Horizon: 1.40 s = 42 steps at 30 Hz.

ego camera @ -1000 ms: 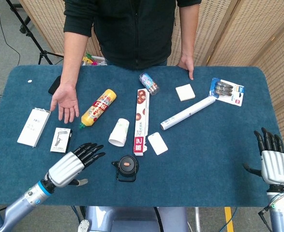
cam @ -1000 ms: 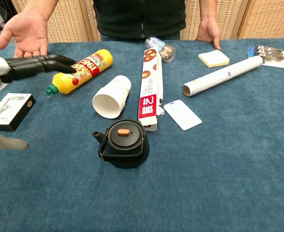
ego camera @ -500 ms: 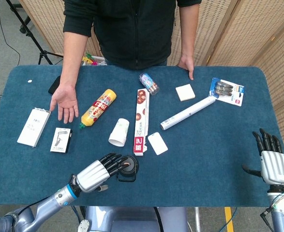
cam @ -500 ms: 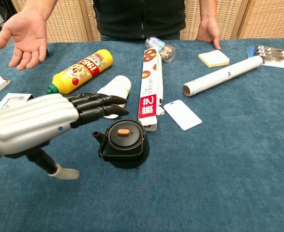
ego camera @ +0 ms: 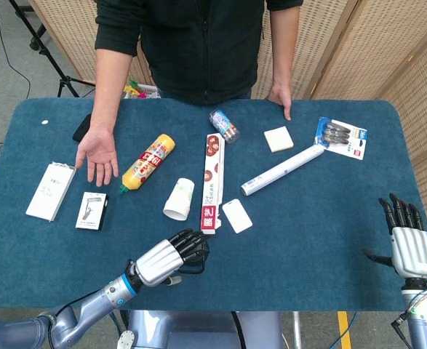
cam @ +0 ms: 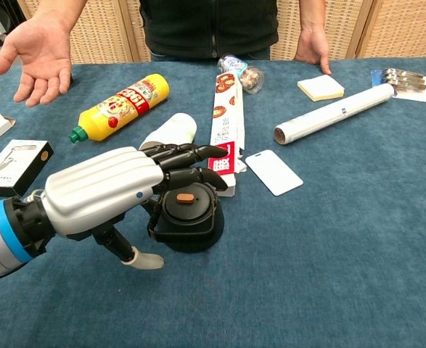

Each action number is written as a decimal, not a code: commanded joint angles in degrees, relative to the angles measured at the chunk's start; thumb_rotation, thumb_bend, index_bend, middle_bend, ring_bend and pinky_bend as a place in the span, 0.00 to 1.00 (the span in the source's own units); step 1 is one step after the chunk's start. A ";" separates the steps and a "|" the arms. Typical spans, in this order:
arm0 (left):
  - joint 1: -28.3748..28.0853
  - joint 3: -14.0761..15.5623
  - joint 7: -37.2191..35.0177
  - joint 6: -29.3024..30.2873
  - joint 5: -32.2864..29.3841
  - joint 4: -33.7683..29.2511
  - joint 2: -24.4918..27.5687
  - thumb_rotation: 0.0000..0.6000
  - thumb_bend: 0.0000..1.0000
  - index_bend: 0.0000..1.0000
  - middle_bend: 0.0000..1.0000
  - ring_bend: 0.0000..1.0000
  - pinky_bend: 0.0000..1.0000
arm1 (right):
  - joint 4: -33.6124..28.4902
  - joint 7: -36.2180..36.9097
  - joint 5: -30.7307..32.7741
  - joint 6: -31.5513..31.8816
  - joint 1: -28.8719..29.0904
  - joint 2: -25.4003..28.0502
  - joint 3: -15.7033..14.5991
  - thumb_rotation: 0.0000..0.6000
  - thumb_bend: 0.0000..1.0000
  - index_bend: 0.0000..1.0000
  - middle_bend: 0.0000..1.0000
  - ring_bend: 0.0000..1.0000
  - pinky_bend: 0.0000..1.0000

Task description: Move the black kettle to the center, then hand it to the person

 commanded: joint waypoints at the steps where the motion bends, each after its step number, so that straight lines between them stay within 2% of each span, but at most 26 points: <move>1: -0.57 -0.18 0.49 -0.21 -0.62 1.00 -1.49 1.00 0.19 0.26 0.00 0.00 0.11 | -0.04 -0.01 -0.28 -0.37 -0.10 -0.10 0.07 1.00 0.00 0.03 0.00 0.00 0.00; 7: -0.83 -0.41 1.93 0.48 -1.86 2.87 -4.09 1.00 0.40 0.36 0.04 0.07 0.11 | -0.05 0.15 -0.89 -0.82 -0.41 -0.11 0.42 1.00 0.00 0.03 0.00 0.00 0.00; 10: -0.91 -0.33 2.50 0.70 -2.10 3.12 -4.36 1.00 0.46 0.38 0.08 0.09 0.11 | -0.08 0.17 -0.91 -1.01 -0.51 -0.07 0.60 1.00 0.00 0.03 0.00 0.00 0.00; 15: -0.83 -0.34 2.66 1.77 -2.73 3.76 -4.85 1.00 0.47 0.48 0.29 0.24 0.12 | -0.17 0.41 -0.99 -1.34 -0.71 0.05 0.91 1.00 0.00 0.03 0.00 0.00 0.00; 17: -0.76 -0.41 2.67 2.78 -2.75 4.33 -5.04 1.00 0.48 0.55 0.36 0.30 0.15 | -0.19 0.41 -1.09 -1.43 -0.81 0.07 1.04 1.00 0.00 0.03 0.00 0.00 0.00; 19: -0.61 -0.50 2.26 4.36 -2.55 5.18 -5.40 1.00 0.51 0.61 0.42 0.37 0.23 | -0.22 0.40 -1.15 -1.59 -0.88 0.08 1.15 1.00 0.00 0.03 0.00 0.00 0.00; 22: -0.32 -0.96 1.86 6.68 -2.54 6.66 -5.87 1.00 0.56 0.67 0.46 0.41 0.33 | -0.27 0.44 -1.16 -1.87 -0.95 0.08 1.32 1.00 0.00 0.03 0.00 0.00 0.00; 27: -0.91 -2.15 1.72 7.91 -2.96 7.33 -5.66 1.00 0.62 0.72 0.50 0.44 0.44 | -0.28 0.23 -1.33 -2.12 -1.04 -0.01 1.42 1.00 0.00 0.03 0.00 0.00 0.00; 32: -1.37 -2.95 1.83 8.81 -3.42 5.91 -4.21 1.00 0.63 0.73 0.51 0.44 0.48 | -0.29 0.19 -1.20 -2.43 -1.14 -0.01 1.66 1.00 0.00 0.03 0.00 0.00 0.00; 42: -2.66 -4.44 7.50 10.18 -2.22 -3.12 5.98 1.00 0.63 0.73 0.51 0.44 0.49 | -0.66 -0.09 -1.25 -2.75 -1.41 0.05 2.04 1.00 0.00 0.03 0.00 0.00 0.00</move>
